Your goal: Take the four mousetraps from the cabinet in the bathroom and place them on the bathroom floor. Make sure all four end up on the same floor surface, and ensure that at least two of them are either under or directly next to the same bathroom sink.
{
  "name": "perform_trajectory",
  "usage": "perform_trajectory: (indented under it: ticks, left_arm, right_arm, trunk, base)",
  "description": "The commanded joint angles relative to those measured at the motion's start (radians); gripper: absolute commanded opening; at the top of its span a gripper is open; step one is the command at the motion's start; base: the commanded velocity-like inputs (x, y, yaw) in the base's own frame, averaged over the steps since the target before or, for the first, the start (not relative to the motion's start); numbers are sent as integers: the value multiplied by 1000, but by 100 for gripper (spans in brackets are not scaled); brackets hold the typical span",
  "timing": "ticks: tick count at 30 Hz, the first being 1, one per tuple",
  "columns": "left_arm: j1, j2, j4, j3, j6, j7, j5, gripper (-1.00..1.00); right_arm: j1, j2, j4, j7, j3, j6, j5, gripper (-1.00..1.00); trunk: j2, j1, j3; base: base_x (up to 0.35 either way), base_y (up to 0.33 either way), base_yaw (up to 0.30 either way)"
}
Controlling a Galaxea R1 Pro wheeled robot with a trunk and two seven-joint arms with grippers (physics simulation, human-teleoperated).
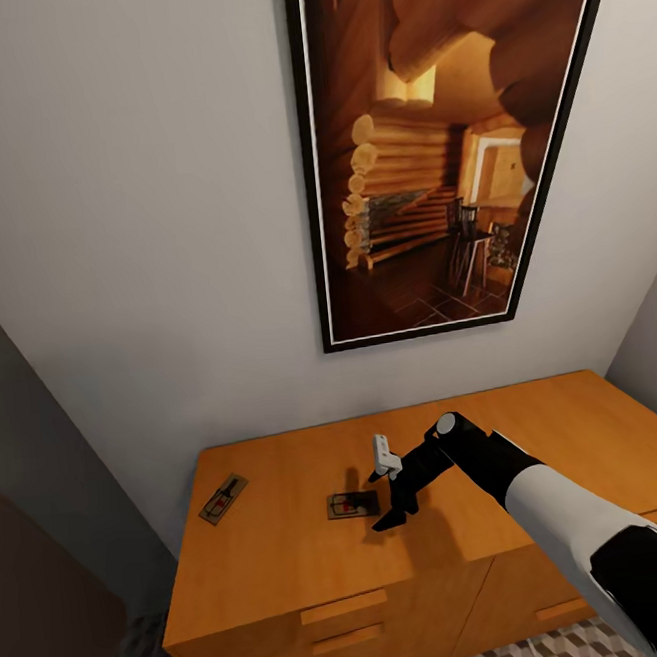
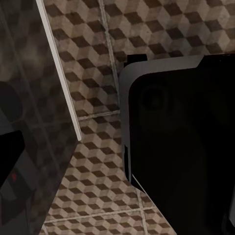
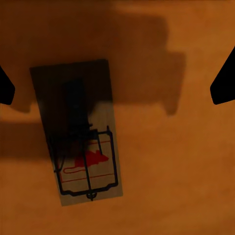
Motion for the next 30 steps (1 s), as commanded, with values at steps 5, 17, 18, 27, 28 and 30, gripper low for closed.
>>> perform_trajectory:
  ticks: [5, 17, 18, 27, 28, 30]
  left_arm:
    - [0, 0, 0, 0, 0, 0, 0, 100]
    - [0, 0, 0, 0, 0, 0, 0, 100]
    - [0, 0, 0, 0, 0, 0, 0, 100]
    - [0, 0, 0, 0, 0, 0, 0, 100]
    - [0, 0, 0, 0, 0, 0, 0, 100]
    - [0, 0, 0, 0, 0, 0, 0, 100]
  right_arm:
    - [0, -1, 0, 0, 0, 0, 0, 100]
    - [0, 0, 0, 0, 0, 0, 0, 100]
    - [0, 0, 0, 0, 0, 0, 0, 100]
    - [0, 1, 0, -20, 0, 0, 0, 100]
    - [0, 1, 0, -21, 0, 0, 0, 100]
    - [0, 1, 0, -22, 0, 0, 0, 100]
  trunk:
    - [0, 0, -2]
    - [0, 0, -7]
    - [0, 0, -7]
    - [0, 0, -7]
    - [0, 0, -7]
    - [0, 0, -7]
  base:
    - [0, 0, 0]
    - [60, 0, 0]
    - [19, 0, 0]
    - [4, 16, 0]
    - [1, 40, 0]
    - [0, 26, 0]
